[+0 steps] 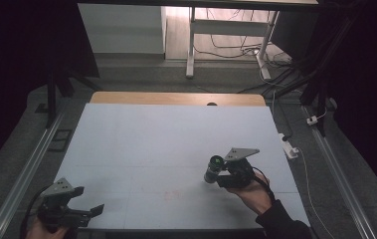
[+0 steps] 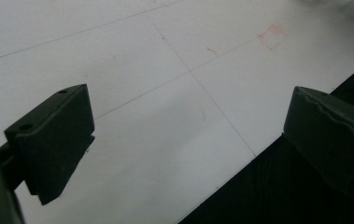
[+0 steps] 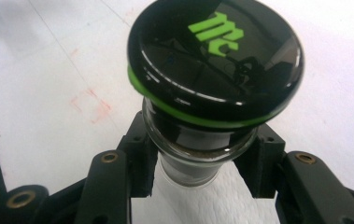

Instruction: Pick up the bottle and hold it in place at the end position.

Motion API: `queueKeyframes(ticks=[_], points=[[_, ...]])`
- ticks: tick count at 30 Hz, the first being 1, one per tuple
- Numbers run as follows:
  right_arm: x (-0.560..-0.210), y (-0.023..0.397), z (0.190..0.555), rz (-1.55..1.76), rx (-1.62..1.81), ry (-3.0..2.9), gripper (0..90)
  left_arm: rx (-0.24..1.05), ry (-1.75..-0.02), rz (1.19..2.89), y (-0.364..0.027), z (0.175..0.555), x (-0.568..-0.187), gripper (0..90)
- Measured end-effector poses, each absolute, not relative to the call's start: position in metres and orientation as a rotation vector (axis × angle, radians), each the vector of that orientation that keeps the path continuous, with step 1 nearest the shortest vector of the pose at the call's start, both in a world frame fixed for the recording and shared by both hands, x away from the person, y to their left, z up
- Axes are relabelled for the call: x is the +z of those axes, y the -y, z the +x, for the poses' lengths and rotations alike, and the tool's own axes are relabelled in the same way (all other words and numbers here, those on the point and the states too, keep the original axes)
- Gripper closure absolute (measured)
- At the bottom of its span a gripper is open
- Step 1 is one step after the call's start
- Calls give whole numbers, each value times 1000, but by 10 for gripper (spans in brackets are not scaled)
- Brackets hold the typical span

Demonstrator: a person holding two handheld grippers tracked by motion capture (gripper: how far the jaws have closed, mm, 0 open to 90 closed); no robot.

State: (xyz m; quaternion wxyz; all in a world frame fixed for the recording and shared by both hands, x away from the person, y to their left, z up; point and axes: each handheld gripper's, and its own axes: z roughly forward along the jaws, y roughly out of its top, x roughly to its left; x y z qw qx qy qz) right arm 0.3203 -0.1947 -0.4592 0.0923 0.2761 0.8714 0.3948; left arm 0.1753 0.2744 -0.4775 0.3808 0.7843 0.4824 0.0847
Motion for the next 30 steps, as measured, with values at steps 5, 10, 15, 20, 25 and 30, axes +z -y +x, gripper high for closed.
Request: queueKeyframes(ticks=[5, 10, 15, 20, 25, 30], points=[[-456, 185, 327, 813, 1180, -2596, 528, 213, -1230, 1999, -275, 175, -478, 33], [-451, 169, 339, 801, 1200, -2602, 528, 217, -1228, 2003, -274, 175, -477, 33], [-450, 153, 350, 764, 1168, -2615, 527, 218, -1227, 2003, -274, 175, -477, 32], [-449, 137, 361, 735, 1165, -2629, 527, 214, -1225, 2003, -275, 175, -477, 33], [-449, 123, 371, 695, 1156, -2628, 527, 215, -1223, 1996, -275, 175, -477, 31], [-450, 112, 381, 685, 1142, -2626, 528, 222, -1217, 1994, -275, 175, -477, 31]])
